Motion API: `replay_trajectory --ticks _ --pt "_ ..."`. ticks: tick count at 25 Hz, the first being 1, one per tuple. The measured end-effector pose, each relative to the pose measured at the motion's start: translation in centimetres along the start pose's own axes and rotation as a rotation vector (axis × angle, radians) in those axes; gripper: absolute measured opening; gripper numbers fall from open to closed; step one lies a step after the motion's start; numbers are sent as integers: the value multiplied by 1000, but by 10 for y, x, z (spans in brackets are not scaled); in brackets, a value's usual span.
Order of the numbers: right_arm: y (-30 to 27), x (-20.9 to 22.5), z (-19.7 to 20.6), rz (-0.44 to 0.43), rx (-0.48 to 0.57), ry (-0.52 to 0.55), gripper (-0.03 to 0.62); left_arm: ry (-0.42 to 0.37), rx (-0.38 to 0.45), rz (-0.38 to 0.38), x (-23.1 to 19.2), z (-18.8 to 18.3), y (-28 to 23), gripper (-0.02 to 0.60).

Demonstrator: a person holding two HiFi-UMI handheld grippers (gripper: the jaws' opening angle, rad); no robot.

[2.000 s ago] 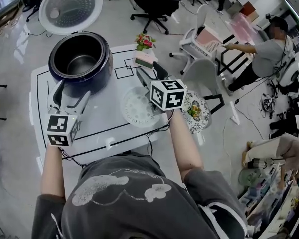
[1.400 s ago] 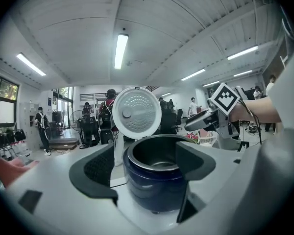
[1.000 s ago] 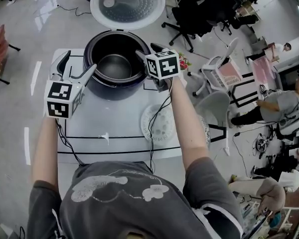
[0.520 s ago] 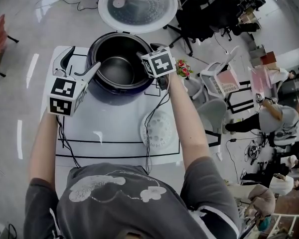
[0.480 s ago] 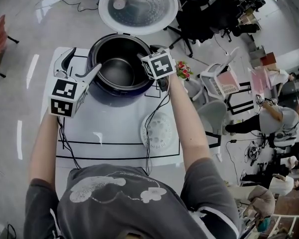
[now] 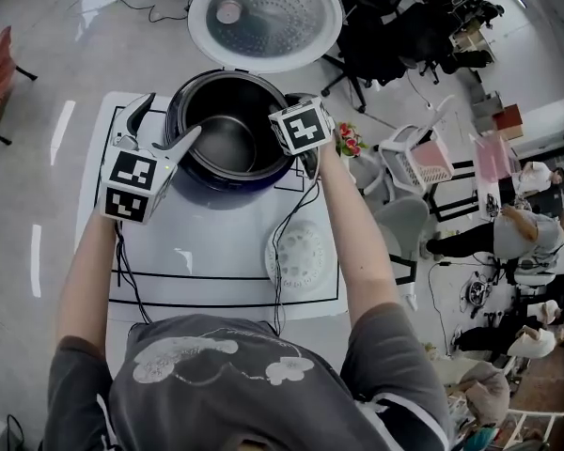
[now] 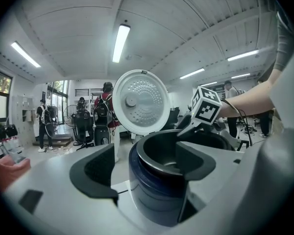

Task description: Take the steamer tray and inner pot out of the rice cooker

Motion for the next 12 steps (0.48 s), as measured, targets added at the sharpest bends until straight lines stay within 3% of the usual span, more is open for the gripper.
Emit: replay_trajectory --ticks 6,12 --pt "7 3 -2 2 26 -27 158 -31 -22 -22 -4 -10 -1 387" --pt "19 -7 -15 56 28 100 124 -27 -51 -15 -6 -16 -6 387"
Point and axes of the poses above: the fingertips, and each gripper's own axes: y backward along the fingers, x to its right, z out of its underside, the point moved 9 cm from there along y, backward along the fingers, and after that the axes turned 15 degrees about -x, right-handed, at the moved point
